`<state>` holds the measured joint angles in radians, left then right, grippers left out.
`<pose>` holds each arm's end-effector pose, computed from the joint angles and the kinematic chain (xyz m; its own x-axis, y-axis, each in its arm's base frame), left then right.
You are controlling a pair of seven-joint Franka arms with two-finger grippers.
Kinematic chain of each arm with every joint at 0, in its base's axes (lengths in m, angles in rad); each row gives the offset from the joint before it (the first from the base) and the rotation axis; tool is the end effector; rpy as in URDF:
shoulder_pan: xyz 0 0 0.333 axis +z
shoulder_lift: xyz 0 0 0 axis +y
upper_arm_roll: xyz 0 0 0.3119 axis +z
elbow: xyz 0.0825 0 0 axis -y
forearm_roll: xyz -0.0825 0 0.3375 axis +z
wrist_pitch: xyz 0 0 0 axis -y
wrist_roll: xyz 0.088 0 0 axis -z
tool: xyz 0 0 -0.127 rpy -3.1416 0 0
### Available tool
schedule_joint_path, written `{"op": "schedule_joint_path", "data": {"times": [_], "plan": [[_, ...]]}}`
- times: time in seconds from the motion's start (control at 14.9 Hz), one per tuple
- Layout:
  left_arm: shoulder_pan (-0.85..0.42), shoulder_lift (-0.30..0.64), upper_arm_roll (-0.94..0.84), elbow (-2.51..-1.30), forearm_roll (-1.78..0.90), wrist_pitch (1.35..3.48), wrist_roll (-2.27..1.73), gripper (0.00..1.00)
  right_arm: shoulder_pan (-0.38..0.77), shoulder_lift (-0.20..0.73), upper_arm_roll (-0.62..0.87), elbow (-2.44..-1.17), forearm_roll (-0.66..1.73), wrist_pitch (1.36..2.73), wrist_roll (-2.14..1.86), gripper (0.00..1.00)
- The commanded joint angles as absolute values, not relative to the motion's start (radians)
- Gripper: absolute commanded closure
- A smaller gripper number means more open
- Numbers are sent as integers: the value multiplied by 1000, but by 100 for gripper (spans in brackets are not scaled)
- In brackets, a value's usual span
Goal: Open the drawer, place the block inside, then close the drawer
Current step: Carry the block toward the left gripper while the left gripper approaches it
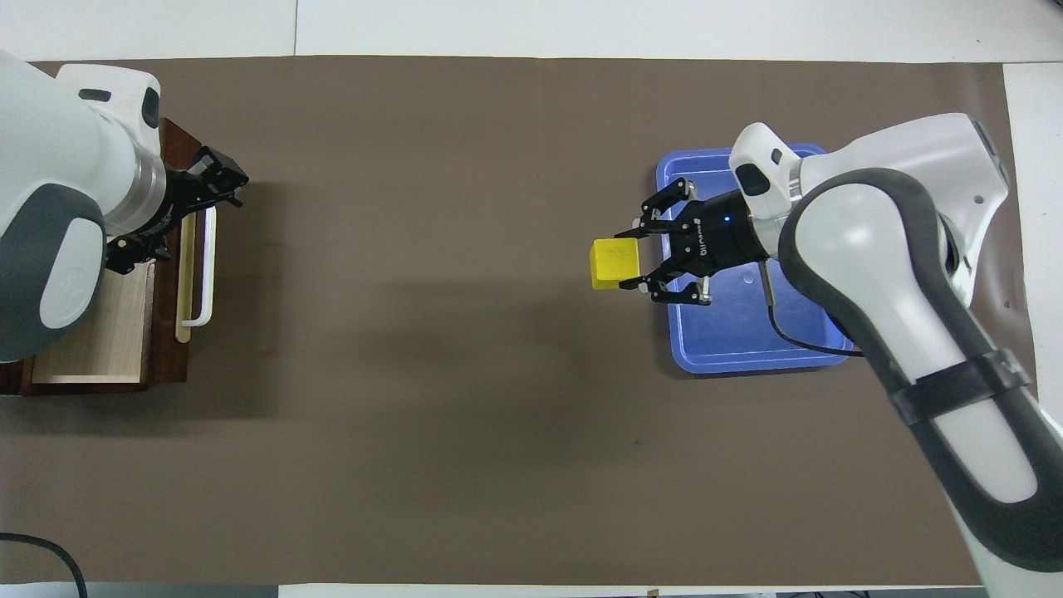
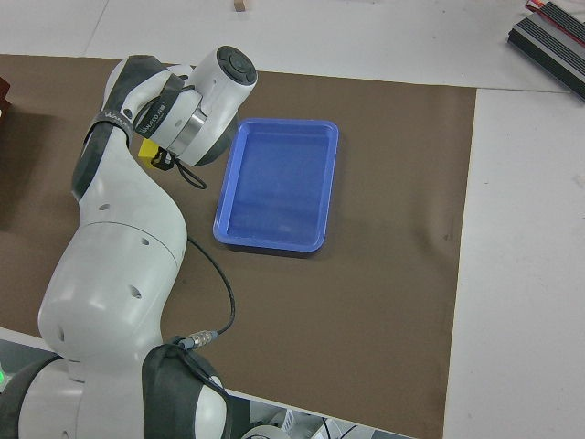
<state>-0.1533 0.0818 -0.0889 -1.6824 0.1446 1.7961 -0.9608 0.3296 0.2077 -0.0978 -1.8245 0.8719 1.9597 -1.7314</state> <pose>0.5349 -0.1151 0.5302 0.7678 0.6280 0.1273 0.6374 -0.7687 -0.0522 0.5447 0.1982 0.4379 0.0196 0.7198 0.6939 0.9959 0.0469 -0.0767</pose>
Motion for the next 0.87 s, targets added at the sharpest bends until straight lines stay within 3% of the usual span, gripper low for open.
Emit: {"op": "schedule_joint_path", "data": {"times": [0.0, 0.2, 0.47, 0.81], "plan": [[-173, 55, -84, -1700, 89, 1743, -1116, 0, 415, 221, -100, -1786, 854, 2022, -1623, 100], [-181, 43, -89, -1704, -21, 1695, -1277, 0, 495, 229, -100, -1752, 854, 2074, -1519, 100], [-287, 57, -86, -1712, -25, 1750, -1613, 0, 577, 244, -100, -1726, 853, 2158, -1390, 100], [-377, 162, -86, -1643, -26, 1799, -1899, 0, 643, 252, -100, -1726, 848, 2238, -1344, 100]]}}
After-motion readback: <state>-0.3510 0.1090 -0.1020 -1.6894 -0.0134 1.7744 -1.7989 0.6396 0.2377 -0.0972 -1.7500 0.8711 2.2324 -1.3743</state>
